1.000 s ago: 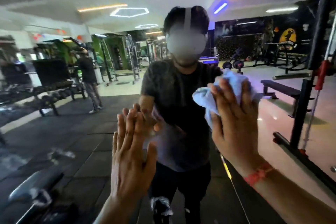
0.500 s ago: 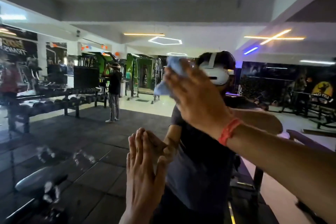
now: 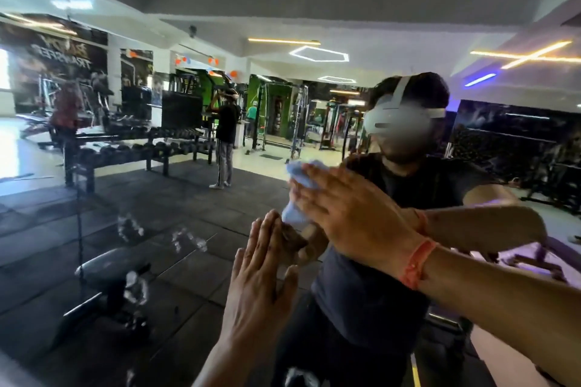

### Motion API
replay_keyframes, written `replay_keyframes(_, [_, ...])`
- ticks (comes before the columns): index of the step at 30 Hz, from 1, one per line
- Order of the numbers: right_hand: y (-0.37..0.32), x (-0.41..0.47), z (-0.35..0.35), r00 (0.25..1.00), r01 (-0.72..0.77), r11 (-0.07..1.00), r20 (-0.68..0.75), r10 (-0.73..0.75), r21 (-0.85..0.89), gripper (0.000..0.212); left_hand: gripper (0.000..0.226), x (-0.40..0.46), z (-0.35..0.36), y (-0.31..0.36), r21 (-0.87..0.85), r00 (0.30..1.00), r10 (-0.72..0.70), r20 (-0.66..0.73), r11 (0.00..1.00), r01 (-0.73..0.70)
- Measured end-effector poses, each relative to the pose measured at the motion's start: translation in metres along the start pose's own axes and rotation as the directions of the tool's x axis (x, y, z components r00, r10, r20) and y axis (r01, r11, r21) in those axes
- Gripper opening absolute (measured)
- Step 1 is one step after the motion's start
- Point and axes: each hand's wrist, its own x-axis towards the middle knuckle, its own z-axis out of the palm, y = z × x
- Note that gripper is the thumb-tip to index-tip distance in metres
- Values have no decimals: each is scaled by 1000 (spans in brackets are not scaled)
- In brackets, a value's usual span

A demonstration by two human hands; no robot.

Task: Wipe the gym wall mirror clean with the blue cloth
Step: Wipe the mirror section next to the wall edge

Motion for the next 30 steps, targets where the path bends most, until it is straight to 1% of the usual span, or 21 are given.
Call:
replay_keyframes(1, [-14, -5, 7, 990, 123, 992, 64, -125, 38, 44, 74, -5, -2, -6, 7, 1000, 1, 13, 1000, -1])
replay_keyframes(2, [-17, -2, 9, 975, 193, 979, 104, -198, 60, 46, 73, -9, -4, -11, 12, 1000, -6, 26, 1000, 6])
replay_keyframes(3, [-14, 10, 8, 973, 204, 977, 101, -209, 55, 48, 73, -14, -4, -17, 21, 999, -27, 36, 999, 26])
replay_keyframes(4, [-7, 30, 7, 986, 144, 989, 79, -147, 43, 49, 74, -20, -4, -21, 32, 998, -49, 41, 998, 47])
replay_keyframes(5, [2, 52, 4, 999, 47, 999, 27, -47, 15, 48, 75, -26, -2, -24, 41, 996, -69, 48, 997, 67])
replay_keyframes(7, [7, 94, 3, 987, -138, 990, -85, 136, -16, 45, 78, -38, 1, -34, 40, 991, -128, 45, 991, 126])
replay_keyframes(8, [-1, 104, 8, 975, -192, 981, -116, 191, -5, 45, 80, -44, 1, -40, 24, 984, -172, 38, 985, 171])
replay_keyframes(9, [-16, 106, 19, 976, -190, 982, -108, 190, 12, 45, 82, -51, 1, -48, 6, 973, -229, 30, 974, 228])
replay_keyframes(10, [-35, 98, 31, 989, -132, 991, -57, 134, 35, 46, 85, -56, 2, -55, -14, 956, -293, 30, 956, 293])
replay_keyframes(11, [-59, 83, 45, 1000, -24, 998, 21, 23, 60, 47, 89, -62, 1, -63, -29, 934, -356, 34, 934, 357])
replay_keyframes(12, [-79, 64, 55, 990, 104, 991, 92, -111, 80, 46, 93, -67, 0, -70, -47, 913, -405, 40, 912, 407])
replay_keyframes(13, [-95, 44, 61, 964, 213, 971, 139, -226, 106, 44, 97, -72, 2, -77, -71, 898, -436, 54, 896, 439])
replay_keyframes(14, [-103, 24, 64, 938, 280, 950, 168, -302, 140, 44, 101, -77, 3, -83, -92, 886, -457, 76, 882, 463])
replay_keyframes(15, [-105, 6, 65, 919, 315, 934, 193, -345, 167, 48, 105, -81, 4, -88, -105, 875, -474, 102, 869, 483])
replay_keyframes(17, [-103, -17, 64, 908, 317, 934, 233, -349, 164, 53, 116, -86, 9, -100, -94, 854, -497, 155, 853, 513])
replay_keyframes(19, [-104, -19, 62, 914, 289, 948, 256, -314, 131, 54, 123, -91, 14, -109, -36, 835, -513, 201, 848, 529])
replay_keyframes(22, [-132, 21, 76, 943, 216, 973, 241, -230, 85, 51, 125, -97, 19, -116, 6, 828, -511, 229, 852, 524])
replay_keyframes(24, [-156, 54, 88, 951, 161, 983, 251, -177, 86, 49, 123, -99, 18, -119, 26, 815, -520, 256, 846, 532])
replay_keyframes(26, [-160, 61, 93, 950, 139, 986, 269, -158, 88, 50, 117, -98, 16, -121, 27, 823, -511, 248, 853, 522])
replay_keyframes(28, [-146, 41, 85, 939, 164, 982, 292, -183, 89, 51, 110, -98, 13, -126, -38, 827, -515, 224, 844, 536])
replay_keyframes(30, [-129, 7, 70, 920, 207, 975, 325, -221, 78, 53, 101, -97, 9, -134, -121, 819, -544, 183, 814, 568])
